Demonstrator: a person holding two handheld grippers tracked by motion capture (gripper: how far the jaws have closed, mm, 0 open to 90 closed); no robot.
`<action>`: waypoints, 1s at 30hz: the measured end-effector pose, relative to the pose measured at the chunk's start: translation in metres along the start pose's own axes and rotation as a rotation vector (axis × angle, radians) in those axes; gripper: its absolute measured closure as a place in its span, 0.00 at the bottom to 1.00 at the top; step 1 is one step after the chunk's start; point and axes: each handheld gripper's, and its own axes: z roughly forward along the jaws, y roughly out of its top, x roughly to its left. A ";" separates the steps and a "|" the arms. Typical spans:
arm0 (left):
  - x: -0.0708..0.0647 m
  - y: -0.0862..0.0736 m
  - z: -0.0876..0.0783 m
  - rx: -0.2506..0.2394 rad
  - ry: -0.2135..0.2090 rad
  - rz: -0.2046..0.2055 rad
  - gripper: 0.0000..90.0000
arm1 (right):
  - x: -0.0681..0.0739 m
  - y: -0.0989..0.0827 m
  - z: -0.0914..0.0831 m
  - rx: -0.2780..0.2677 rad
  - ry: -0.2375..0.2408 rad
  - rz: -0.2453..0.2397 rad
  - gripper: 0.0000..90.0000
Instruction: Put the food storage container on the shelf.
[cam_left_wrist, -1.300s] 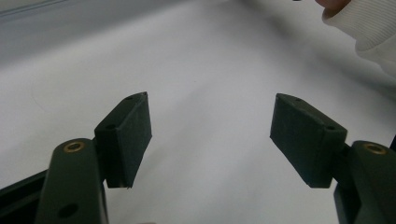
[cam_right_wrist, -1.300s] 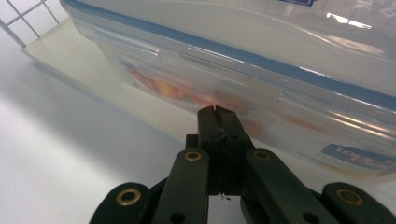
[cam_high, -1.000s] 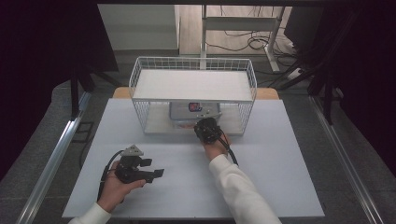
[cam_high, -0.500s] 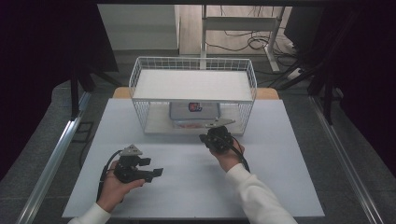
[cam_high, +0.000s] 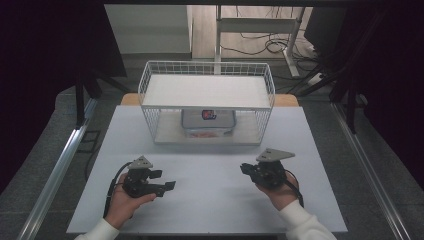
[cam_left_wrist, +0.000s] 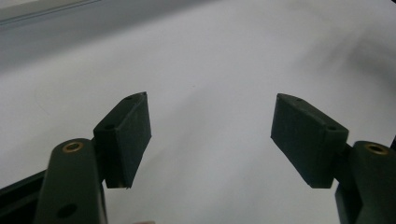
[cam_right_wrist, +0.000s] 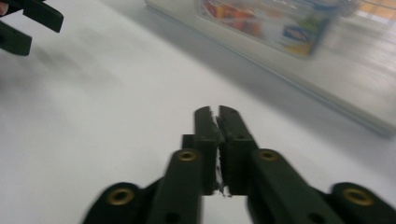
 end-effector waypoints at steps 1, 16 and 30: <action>0.000 0.000 0.000 0.000 0.000 0.000 0.31 | 0.000 0.000 0.000 0.000 0.000 0.000 0.85; 0.007 -0.015 -0.015 -0.027 0.076 0.004 0.28 | -0.016 -0.050 -0.054 -0.046 -0.010 0.044 0.26; 0.008 -0.016 -0.016 -0.040 0.096 0.012 0.28 | -0.018 -0.051 -0.057 -0.113 -0.060 0.065 0.28</action>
